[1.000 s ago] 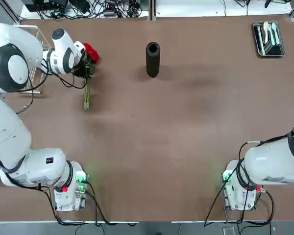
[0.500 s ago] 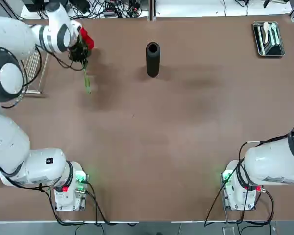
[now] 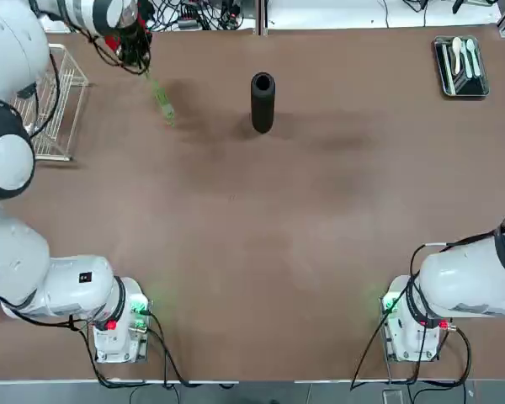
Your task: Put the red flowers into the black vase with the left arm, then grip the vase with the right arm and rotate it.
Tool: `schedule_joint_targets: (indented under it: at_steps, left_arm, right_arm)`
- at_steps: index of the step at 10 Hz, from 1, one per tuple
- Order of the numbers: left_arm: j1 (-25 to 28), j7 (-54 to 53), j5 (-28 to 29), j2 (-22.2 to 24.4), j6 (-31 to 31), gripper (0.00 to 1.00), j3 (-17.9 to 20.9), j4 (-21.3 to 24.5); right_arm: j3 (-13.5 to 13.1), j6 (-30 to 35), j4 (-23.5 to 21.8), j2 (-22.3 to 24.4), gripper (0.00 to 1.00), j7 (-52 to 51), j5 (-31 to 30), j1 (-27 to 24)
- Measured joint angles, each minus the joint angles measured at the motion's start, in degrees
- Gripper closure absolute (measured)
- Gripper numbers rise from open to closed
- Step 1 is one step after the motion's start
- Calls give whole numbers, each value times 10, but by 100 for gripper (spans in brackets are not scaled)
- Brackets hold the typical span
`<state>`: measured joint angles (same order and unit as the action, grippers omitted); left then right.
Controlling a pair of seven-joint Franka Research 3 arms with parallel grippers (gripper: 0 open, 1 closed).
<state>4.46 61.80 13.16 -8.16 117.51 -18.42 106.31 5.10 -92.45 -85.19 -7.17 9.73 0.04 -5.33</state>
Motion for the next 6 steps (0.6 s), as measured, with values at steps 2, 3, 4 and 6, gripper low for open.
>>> schedule_joint_targets:
  at_steps: [2, 3, 4, 6]
  left_arm:
    - [-14, 105, 53, 0, -83, 89, -17, -74]
    - [-40, 167, 92, 0, -118, 89, -21, -104]
    - [-79, 237, 141, -1, -146, 89, -22, -122]
    - [-166, 366, 249, -11, -195, 89, -25, -129]
  right_arm:
    - [0, 0, 0, 0, 0, 0, 0, 0]
    - [1, 0, 0, 0, 0, 0, 0, 1]
    - [1, 0, 0, 0, 0, 0, 0, 1]
    - [1, 0, 0, 0, 0, 0, 0, 1]
